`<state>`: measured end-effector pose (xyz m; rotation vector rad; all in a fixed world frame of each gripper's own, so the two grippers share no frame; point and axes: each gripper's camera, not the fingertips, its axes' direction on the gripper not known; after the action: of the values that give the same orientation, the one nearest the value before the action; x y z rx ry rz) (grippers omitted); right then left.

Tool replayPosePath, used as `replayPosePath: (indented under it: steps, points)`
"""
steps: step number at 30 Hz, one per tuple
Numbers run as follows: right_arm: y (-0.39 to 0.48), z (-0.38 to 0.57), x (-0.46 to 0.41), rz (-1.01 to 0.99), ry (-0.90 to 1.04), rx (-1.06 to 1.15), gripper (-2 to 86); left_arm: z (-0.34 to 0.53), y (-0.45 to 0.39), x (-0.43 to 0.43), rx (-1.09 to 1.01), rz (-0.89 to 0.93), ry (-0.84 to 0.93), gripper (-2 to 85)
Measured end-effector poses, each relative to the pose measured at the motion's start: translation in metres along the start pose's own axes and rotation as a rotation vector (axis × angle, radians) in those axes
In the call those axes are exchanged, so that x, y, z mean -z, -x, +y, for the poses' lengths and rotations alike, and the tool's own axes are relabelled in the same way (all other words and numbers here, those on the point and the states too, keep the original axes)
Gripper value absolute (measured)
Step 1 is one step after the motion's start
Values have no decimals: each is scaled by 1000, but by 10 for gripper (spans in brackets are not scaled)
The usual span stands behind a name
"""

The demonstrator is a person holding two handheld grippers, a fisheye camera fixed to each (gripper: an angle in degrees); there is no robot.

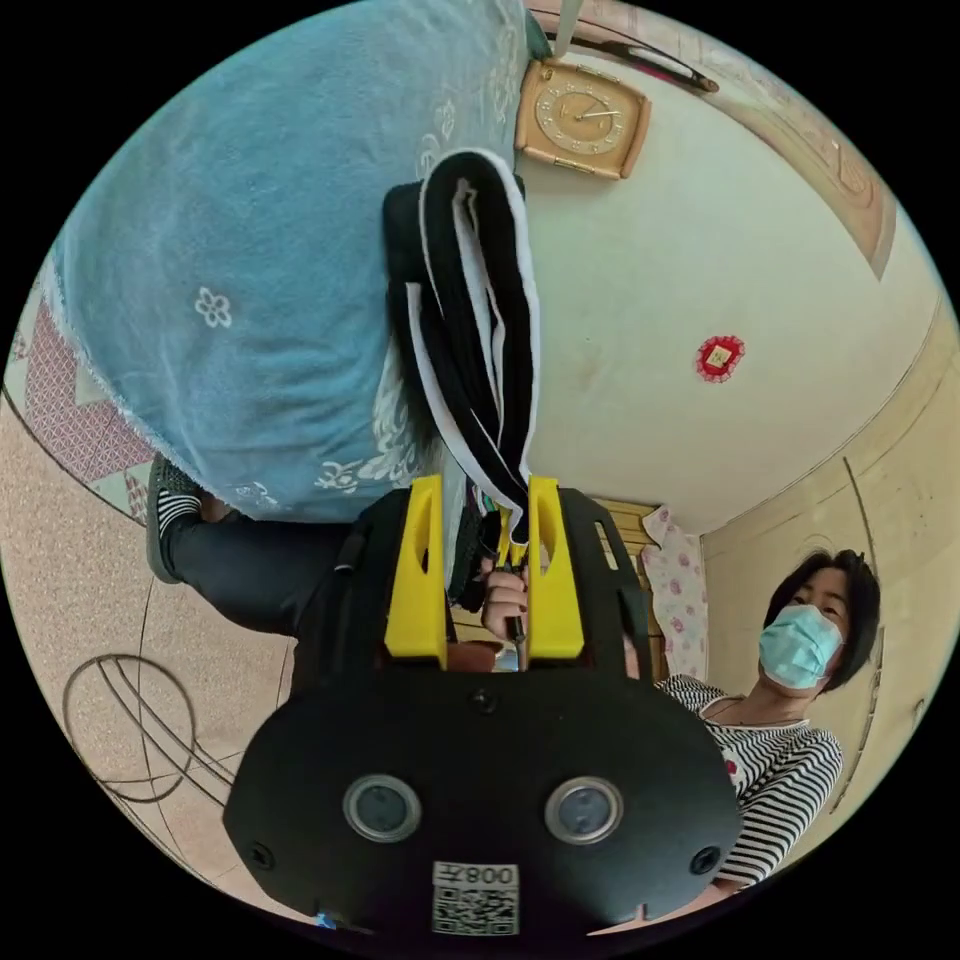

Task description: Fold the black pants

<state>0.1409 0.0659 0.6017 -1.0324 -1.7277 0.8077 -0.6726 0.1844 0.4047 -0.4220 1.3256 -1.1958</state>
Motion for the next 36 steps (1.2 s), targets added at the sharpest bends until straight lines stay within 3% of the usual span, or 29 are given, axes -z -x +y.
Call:
replayPosePath:
  steps: [7, 13, 21, 36]
  points:
    - [19, 4, 1, -8, 14, 43, 19, -6, 17, 21, 58, 117, -227, 161]
    - [24, 17, 6, 0, 17, 68, 20, -10, 15, 21, 50, 121, -294, 155]
    - [10, 50, 24, 30, -1, 50, 19, -6, 12, 1, 93, 37, -253, 99]
    - [8, 175, 92, 43, -91, 119, 11, 67, -47, -83, -58, 28, -135, 75]
